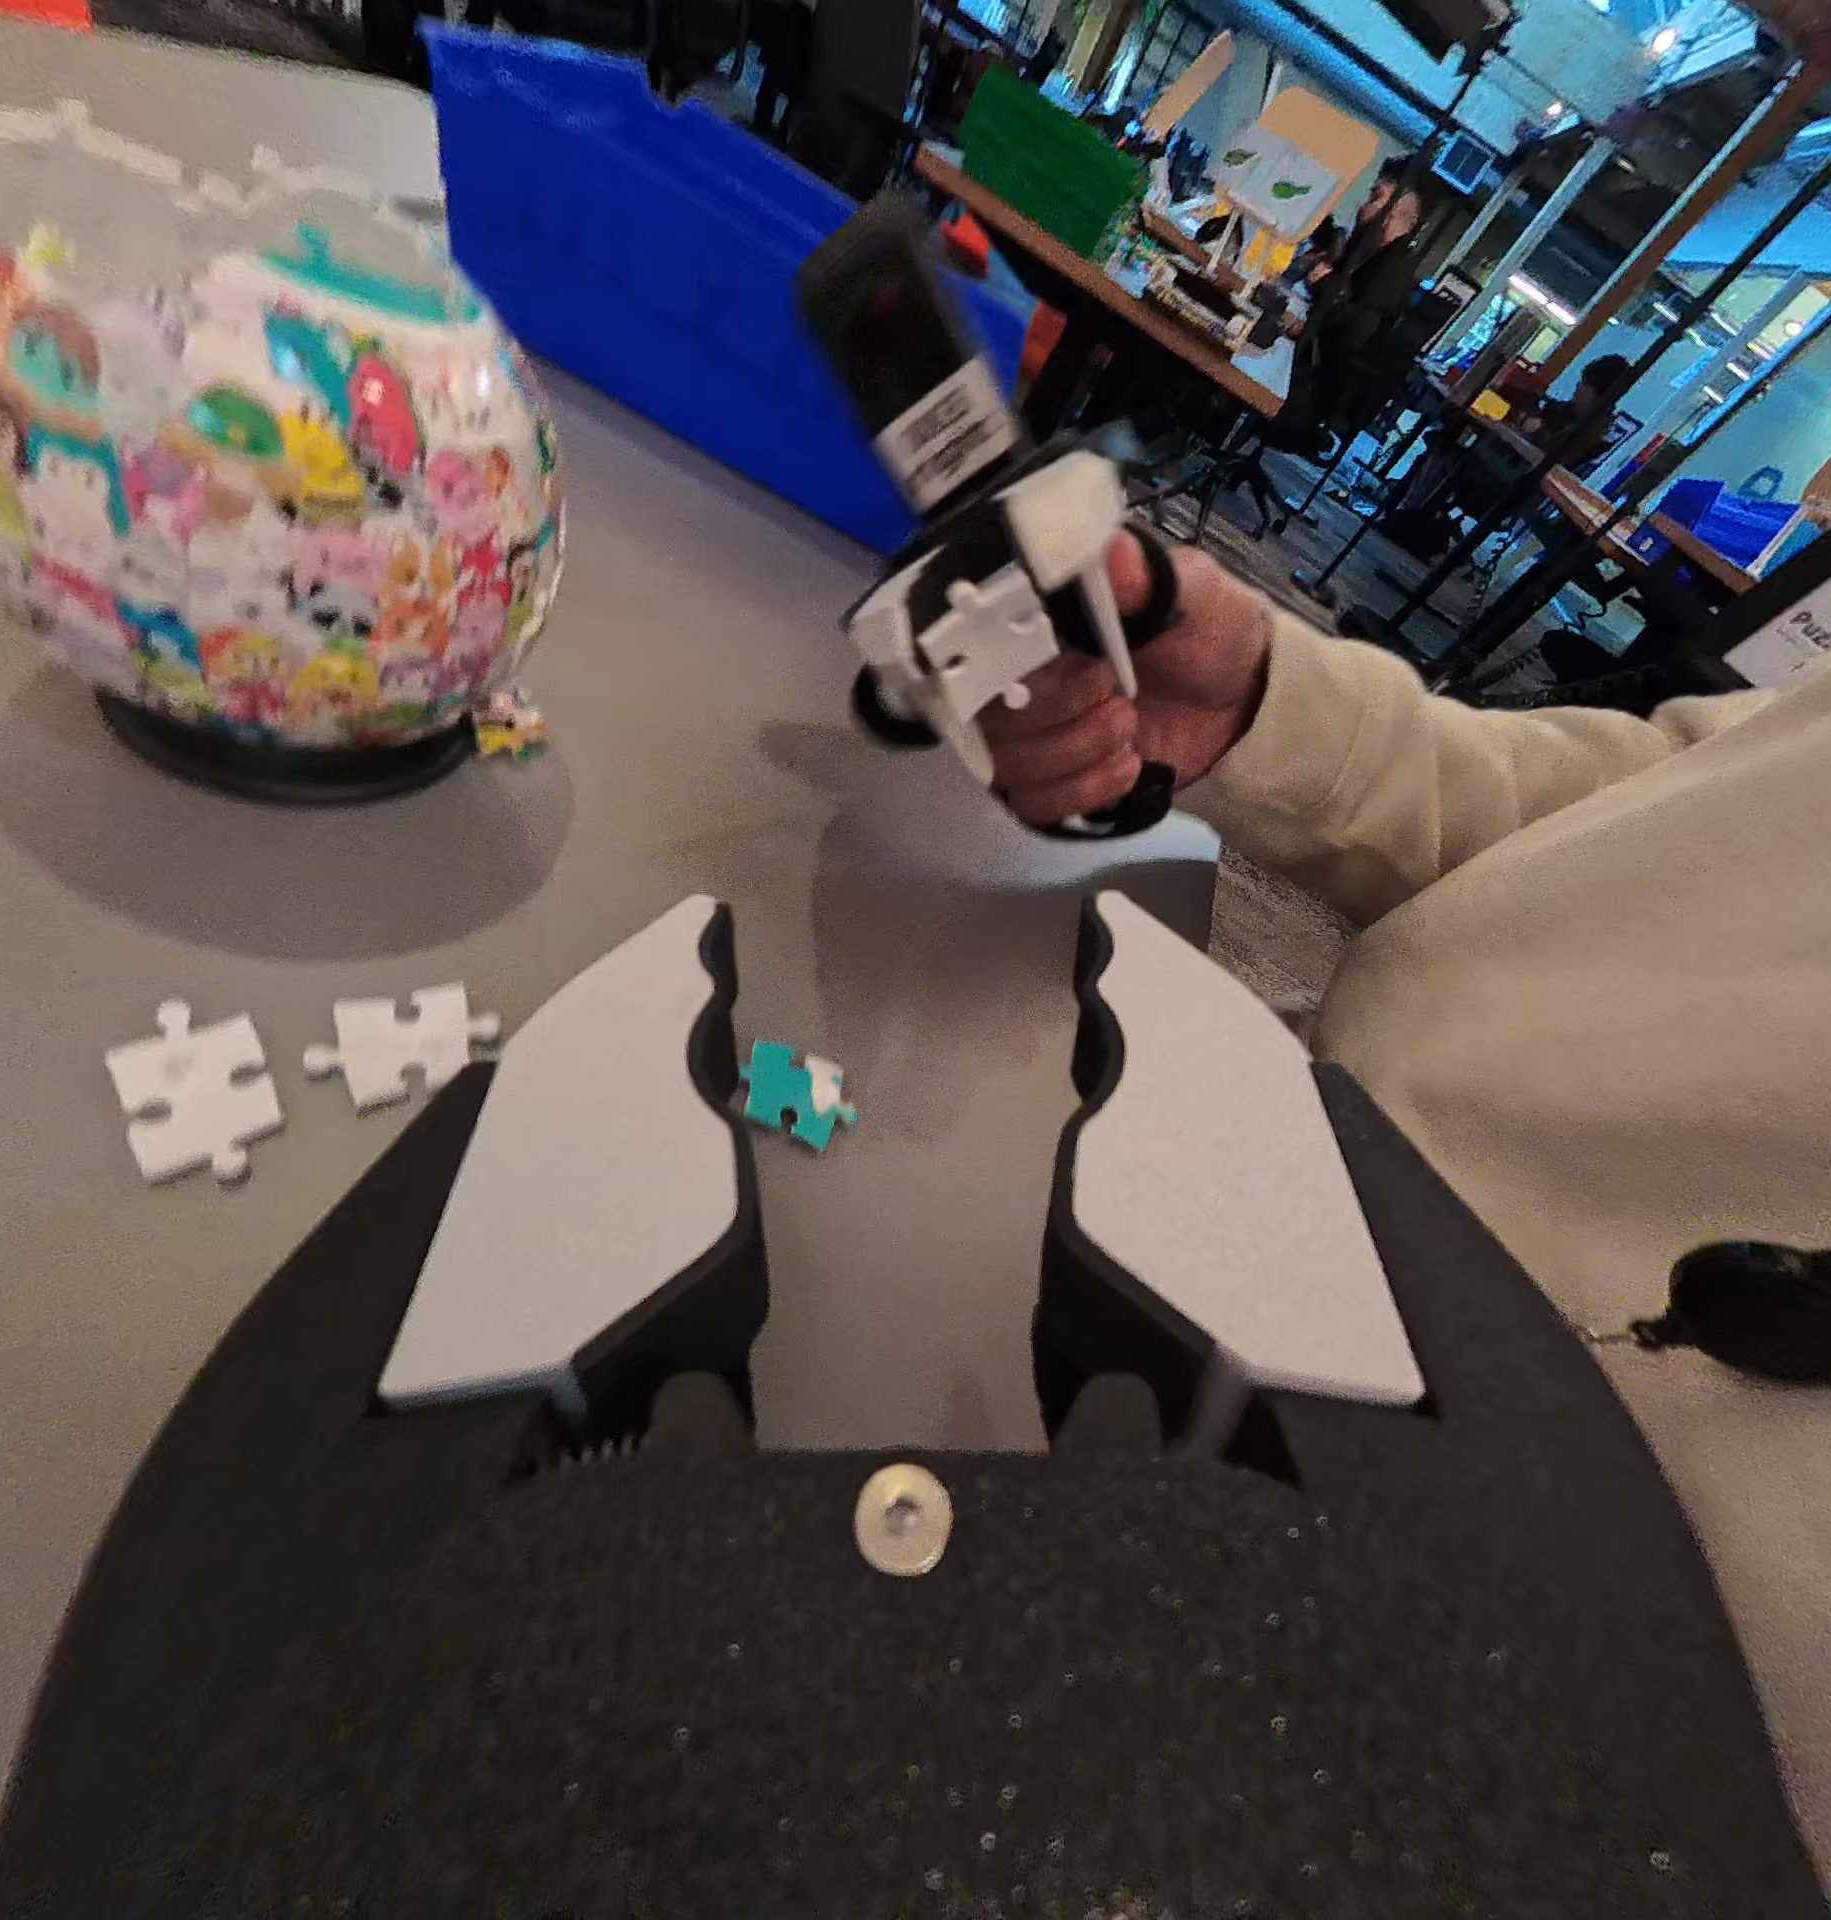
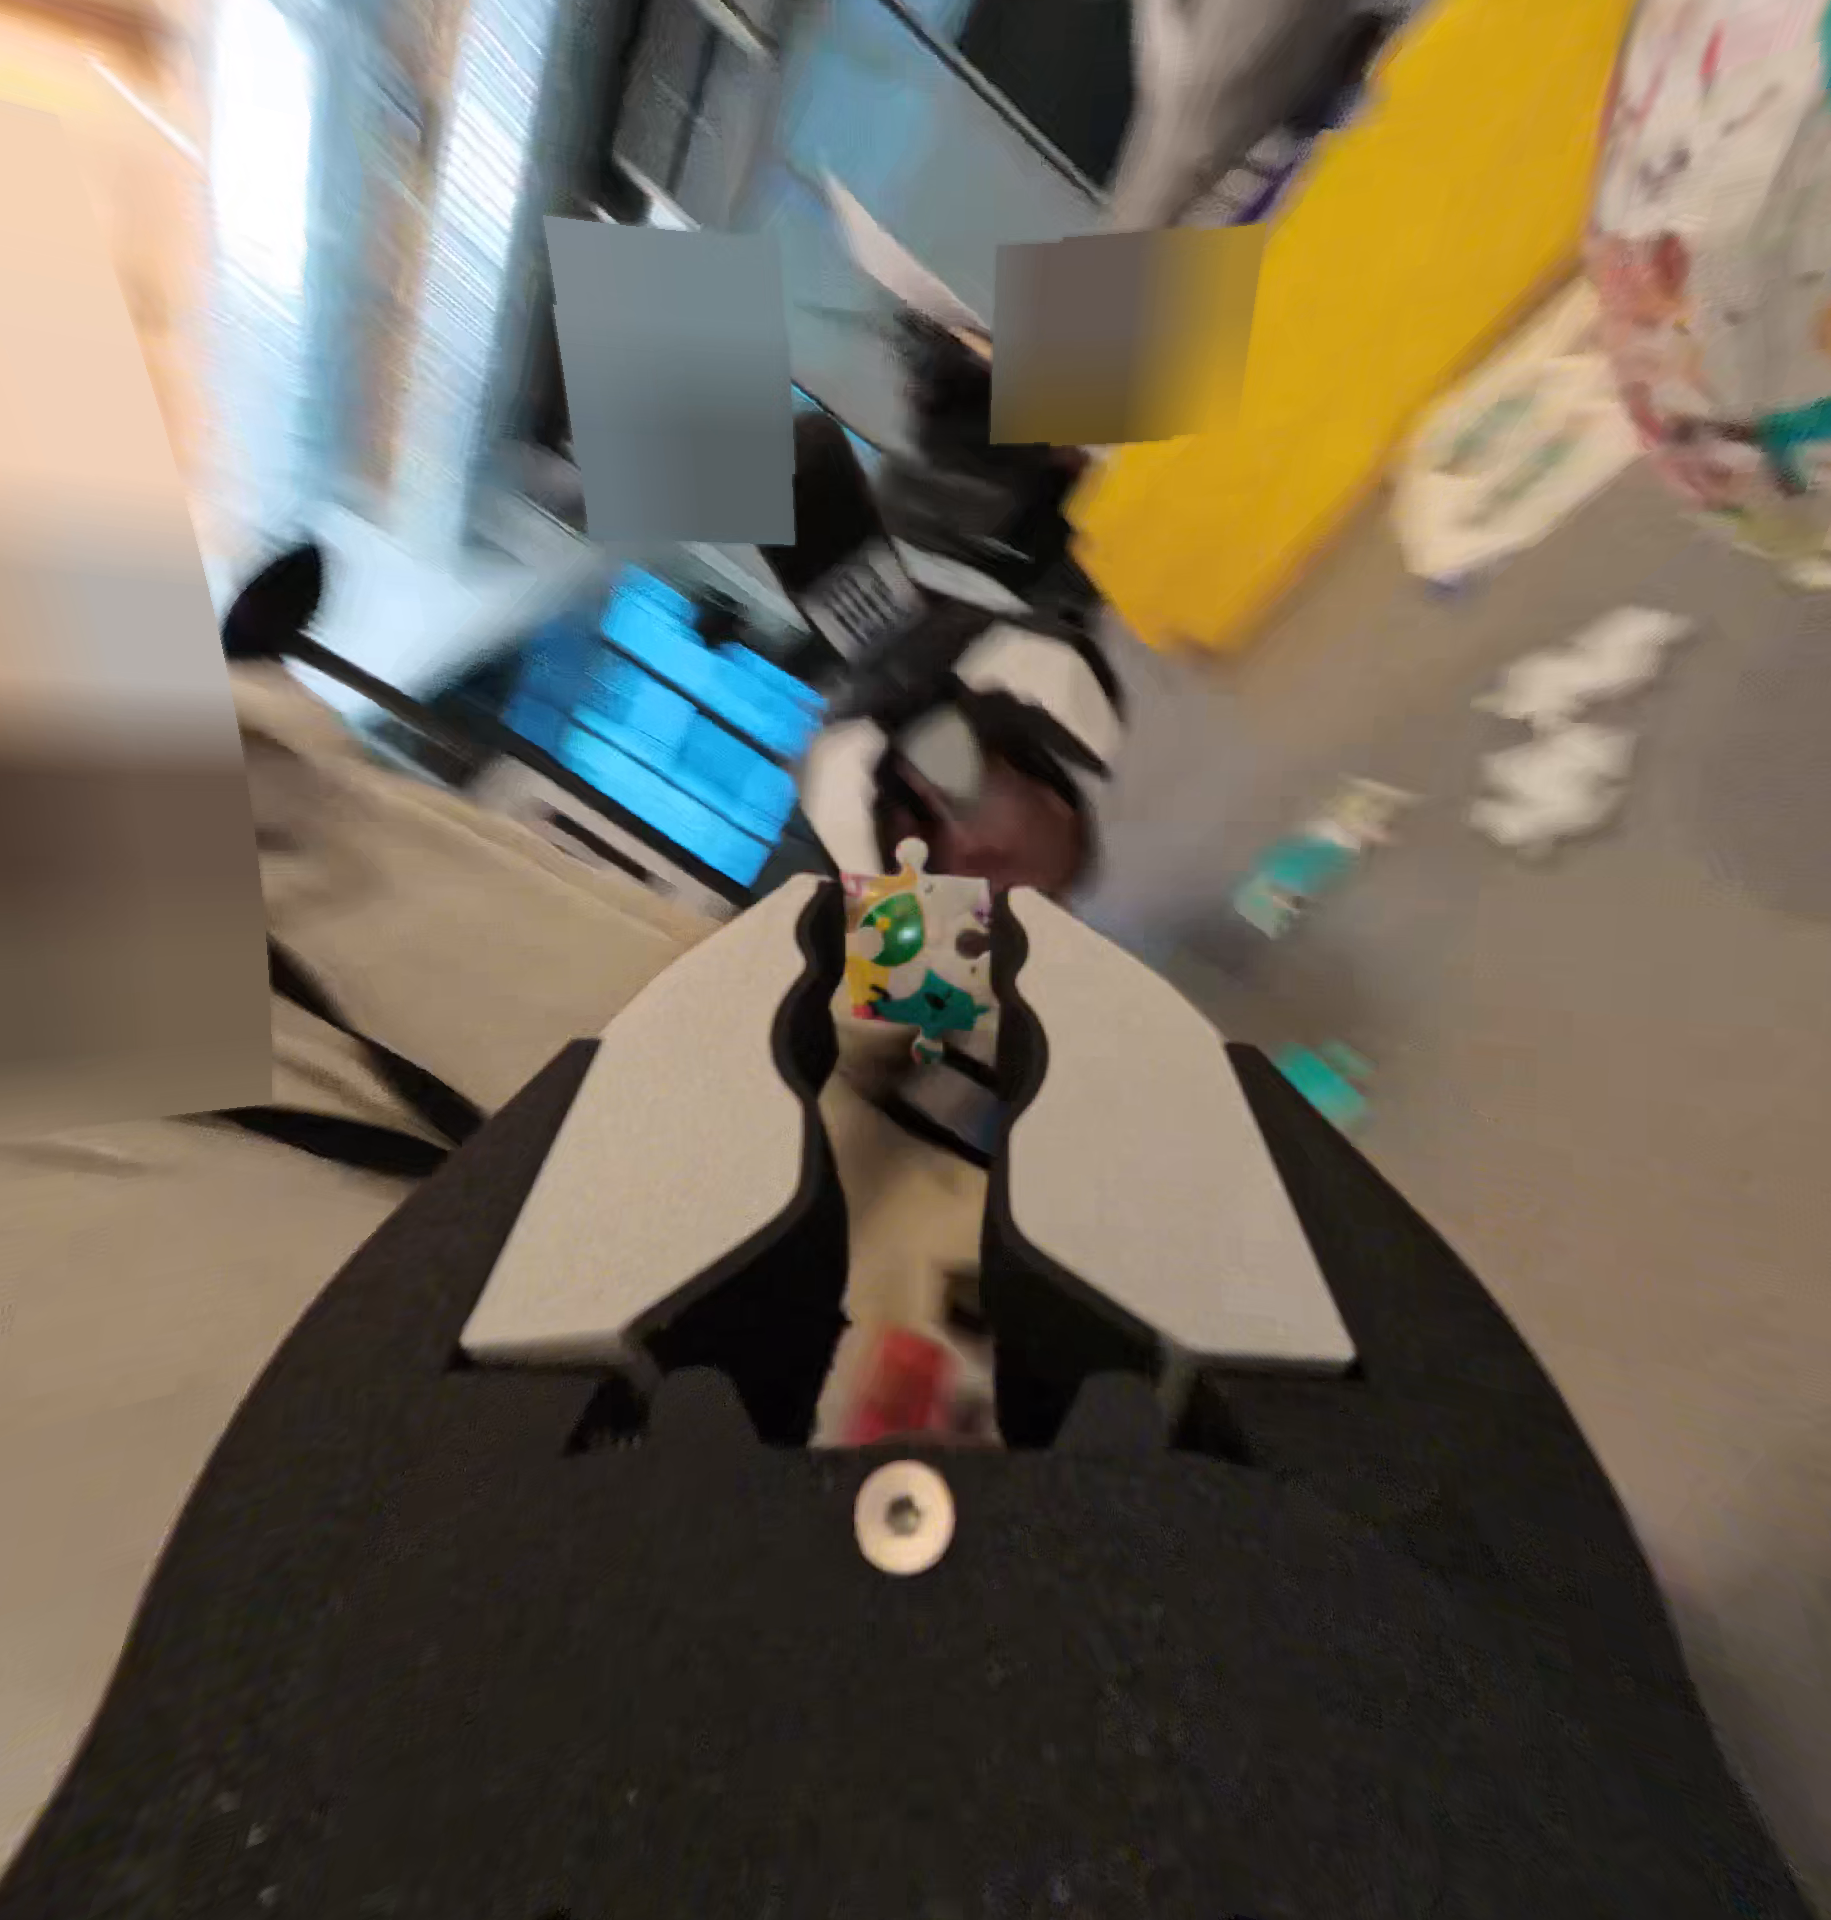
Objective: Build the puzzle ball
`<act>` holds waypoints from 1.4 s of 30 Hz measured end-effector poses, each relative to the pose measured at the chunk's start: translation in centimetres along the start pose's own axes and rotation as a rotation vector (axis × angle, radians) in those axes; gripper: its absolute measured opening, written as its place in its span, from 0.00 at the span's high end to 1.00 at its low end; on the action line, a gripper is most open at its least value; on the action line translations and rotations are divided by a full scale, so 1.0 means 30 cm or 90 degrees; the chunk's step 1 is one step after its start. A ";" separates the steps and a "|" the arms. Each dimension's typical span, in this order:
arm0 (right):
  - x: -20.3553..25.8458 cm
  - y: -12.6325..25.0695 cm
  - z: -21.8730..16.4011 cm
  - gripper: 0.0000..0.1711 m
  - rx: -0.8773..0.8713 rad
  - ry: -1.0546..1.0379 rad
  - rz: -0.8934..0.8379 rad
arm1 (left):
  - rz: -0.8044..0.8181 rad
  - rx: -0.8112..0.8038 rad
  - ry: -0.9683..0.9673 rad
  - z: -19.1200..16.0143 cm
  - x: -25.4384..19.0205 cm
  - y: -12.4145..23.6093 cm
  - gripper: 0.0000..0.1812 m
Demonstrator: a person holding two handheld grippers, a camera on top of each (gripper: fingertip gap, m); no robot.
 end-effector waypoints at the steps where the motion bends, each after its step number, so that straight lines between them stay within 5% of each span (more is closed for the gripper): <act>1: -0.019 -0.034 0.019 0.85 -0.051 -0.062 0.085 | -0.003 -0.012 -0.022 0.018 -0.012 -0.009 0.66; 3: -0.047 -0.104 0.014 0.85 -0.054 -0.162 0.227 | -0.011 -0.034 -0.073 0.056 -0.044 -0.023 0.66; 8: -0.074 -0.229 -0.047 0.84 -0.005 -0.306 0.360 | -0.152 -0.023 -0.036 0.106 -0.057 -0.035 0.83; 10: -0.084 -0.242 -0.063 0.84 0.016 -0.306 0.343 | -0.170 -0.012 -0.024 0.091 -0.052 -0.034 0.95; 14: -0.077 -0.202 -0.077 0.90 0.014 -0.254 0.292 | -0.150 -0.002 0.016 0.054 -0.033 -0.032 0.99; 16: -0.073 -0.125 -0.074 0.82 0.033 -0.147 0.148 | -0.121 0.007 0.069 0.029 0.000 -0.017 0.99; 19: -0.119 0.057 -0.017 0.65 0.131 0.182 -0.331 | -0.019 0.070 0.148 -0.046 0.073 -0.006 0.99; 23: -0.164 0.153 0.106 0.48 0.277 0.418 -0.618 | 0.051 0.146 0.211 -0.129 0.128 -0.046 0.99; 30: -0.269 0.091 0.161 0.60 0.331 0.370 -0.623 | 0.082 0.181 0.183 -0.131 0.130 -0.123 0.99; 34: -0.276 0.058 0.155 0.70 0.352 0.414 -0.659 | 0.095 0.175 0.193 -0.133 0.144 -0.118 0.88; 37: -0.265 0.060 0.140 0.99 0.356 0.431 -0.667 | 0.104 0.142 0.177 -0.124 0.143 -0.065 0.84; 42: -0.218 0.075 0.082 1.00 0.363 0.431 -0.648 | 0.134 0.074 0.116 -0.093 0.158 0.099 0.84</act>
Point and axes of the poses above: each gripper's, where its closed fingertips meet, y back along the fingers, z out of its top, x = y × z across the jaws, the point moved 9 cm from there along y, back along the fingers, and after that the axes turned 2 degrees about z, right-handed, at the moved point
